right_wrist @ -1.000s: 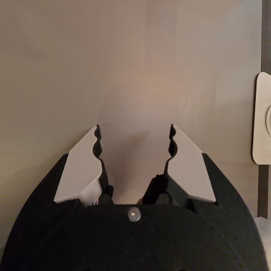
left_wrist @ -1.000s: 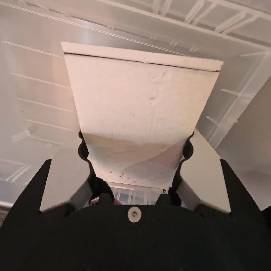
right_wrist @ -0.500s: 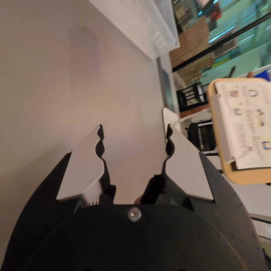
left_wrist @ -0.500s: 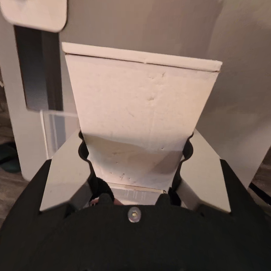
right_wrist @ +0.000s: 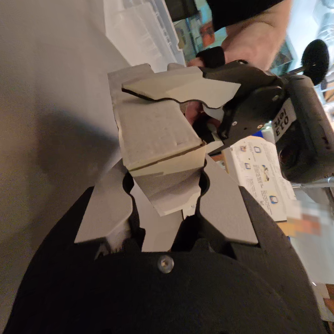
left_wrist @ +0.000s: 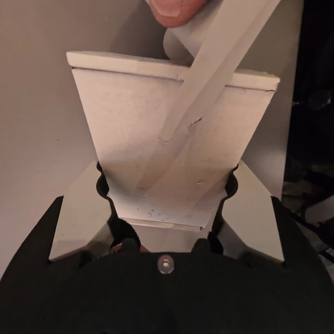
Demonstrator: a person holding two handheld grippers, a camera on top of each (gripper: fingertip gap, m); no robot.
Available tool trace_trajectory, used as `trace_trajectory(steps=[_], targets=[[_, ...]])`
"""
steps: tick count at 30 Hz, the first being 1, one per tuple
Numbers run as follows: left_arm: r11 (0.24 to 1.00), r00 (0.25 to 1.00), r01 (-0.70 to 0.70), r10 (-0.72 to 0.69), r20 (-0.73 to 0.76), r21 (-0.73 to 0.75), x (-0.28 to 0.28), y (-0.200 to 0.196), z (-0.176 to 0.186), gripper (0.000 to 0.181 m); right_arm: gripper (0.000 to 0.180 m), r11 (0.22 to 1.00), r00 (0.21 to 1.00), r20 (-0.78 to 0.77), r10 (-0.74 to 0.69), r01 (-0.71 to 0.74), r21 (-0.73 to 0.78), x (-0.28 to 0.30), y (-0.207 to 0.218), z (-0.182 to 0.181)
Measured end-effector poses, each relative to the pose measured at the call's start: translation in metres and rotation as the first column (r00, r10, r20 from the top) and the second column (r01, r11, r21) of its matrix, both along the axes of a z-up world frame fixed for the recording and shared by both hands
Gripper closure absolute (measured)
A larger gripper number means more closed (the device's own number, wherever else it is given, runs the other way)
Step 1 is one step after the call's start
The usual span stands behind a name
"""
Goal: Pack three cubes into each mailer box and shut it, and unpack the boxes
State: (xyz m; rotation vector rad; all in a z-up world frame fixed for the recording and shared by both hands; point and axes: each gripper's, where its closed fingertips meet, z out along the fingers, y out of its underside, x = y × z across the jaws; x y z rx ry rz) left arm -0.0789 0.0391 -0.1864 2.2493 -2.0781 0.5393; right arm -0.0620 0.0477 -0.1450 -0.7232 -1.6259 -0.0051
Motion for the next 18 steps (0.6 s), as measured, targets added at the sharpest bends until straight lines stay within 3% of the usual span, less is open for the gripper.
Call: trace_trajectory(steps=[5, 9, 15, 17, 18], targets=[[0.990, 0.986, -0.084, 0.066, 0.153, 0.115, 0.013, 0.013, 0.018, 0.043, 0.109, 0.982, 1.000, -0.011, 0.008, -0.010, -0.188, 0.021, 0.018, -0.009], [0.942, 0.962, -0.158, 0.080, 0.261, 0.296, -0.006, 0.010, 0.032, 0.042, 0.110, 0.949, 0.999, -0.036, 0.007, -0.018, -0.316, 0.039, 0.033, -0.012], [0.789, 0.933, -0.274, 0.079, 0.350, 0.550, -0.027, 0.008, 0.003, 0.056, 0.109, 0.902, 0.998, -0.061, -0.012, -0.015, -0.431, 0.049, 0.044, -0.019], [0.689, 0.925, -0.317, 0.071, 0.374, 0.652, -0.026, 0.021, -0.006, 0.061, 0.111, 0.886, 0.999, -0.054, -0.009, -0.017, -0.464, 0.050, 0.045, -0.023], [0.642, 0.916, -0.335, 0.049, 0.399, 0.689, -0.022, 0.025, -0.006, 0.074, 0.111, 0.881, 0.999, -0.051, -0.009, -0.016, -0.473, 0.050, 0.045, -0.025]])
